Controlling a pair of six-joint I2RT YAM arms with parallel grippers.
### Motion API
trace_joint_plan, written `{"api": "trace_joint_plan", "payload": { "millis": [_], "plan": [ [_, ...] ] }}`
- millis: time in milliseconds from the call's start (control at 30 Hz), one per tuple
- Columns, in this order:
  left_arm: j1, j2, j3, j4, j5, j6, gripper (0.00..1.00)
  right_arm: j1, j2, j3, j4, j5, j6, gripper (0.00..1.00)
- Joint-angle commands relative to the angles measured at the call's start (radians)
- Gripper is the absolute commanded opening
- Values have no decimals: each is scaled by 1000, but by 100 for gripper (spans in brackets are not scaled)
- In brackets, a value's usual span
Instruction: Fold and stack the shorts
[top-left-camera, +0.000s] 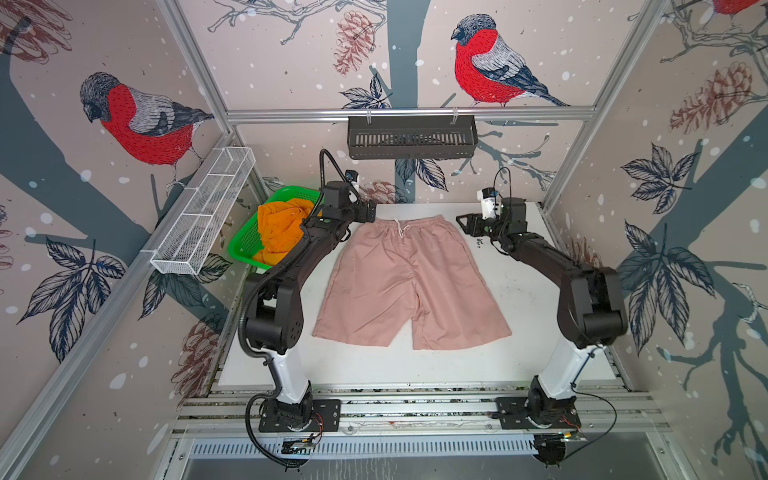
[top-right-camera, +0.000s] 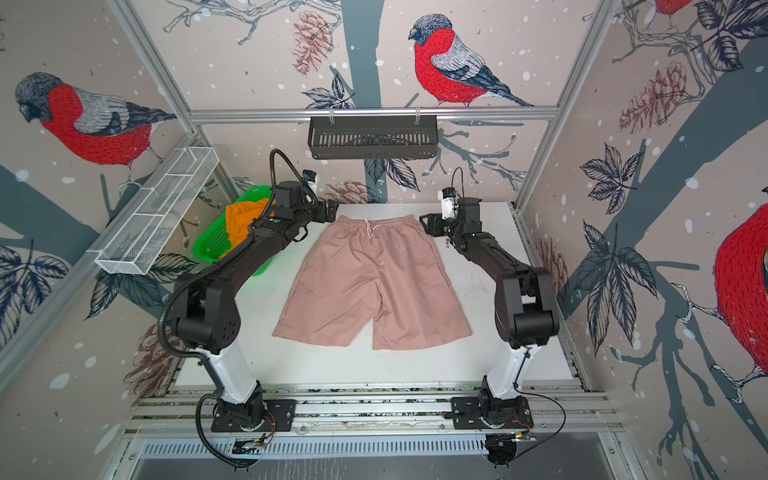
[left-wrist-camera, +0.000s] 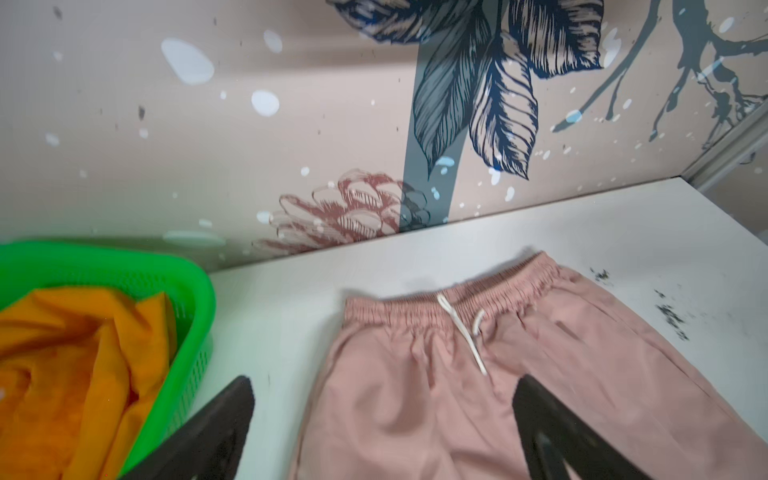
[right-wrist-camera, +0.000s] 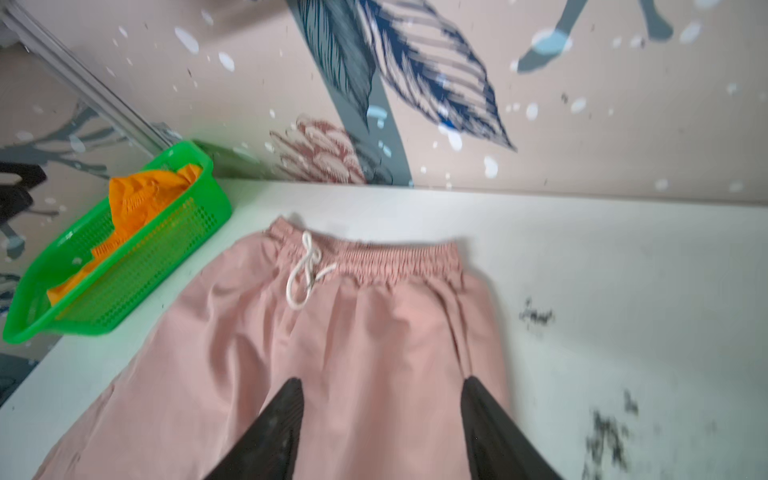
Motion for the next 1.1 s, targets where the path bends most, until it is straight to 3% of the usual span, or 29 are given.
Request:
{"api": "trace_joint_plan", "payload": {
  "millis": [0,133,267,467,700,1067],
  "plan": [
    [-29,-114,-147,-87,79,-130,98,61,-126,-168,-186,179,58,65],
    [-121,-284,-313,-169,50,-150,98,166,-302,-333,-288,245,93,64],
    [-130,-400,-427,-183,41,-185,98,368,-449,-418,-289,196,61,62],
    [-53,-490,-500,-191,59,-211,98,673,-399,-470,-174,240,36,59],
    [-40,-550,-548,-186,77,-224,98,752,-214,-390,-159,183,12,56],
    [-32,-584,-625,-171,70,-236,98,684,-93,-366,-104,198,16,56]
  ]
}}
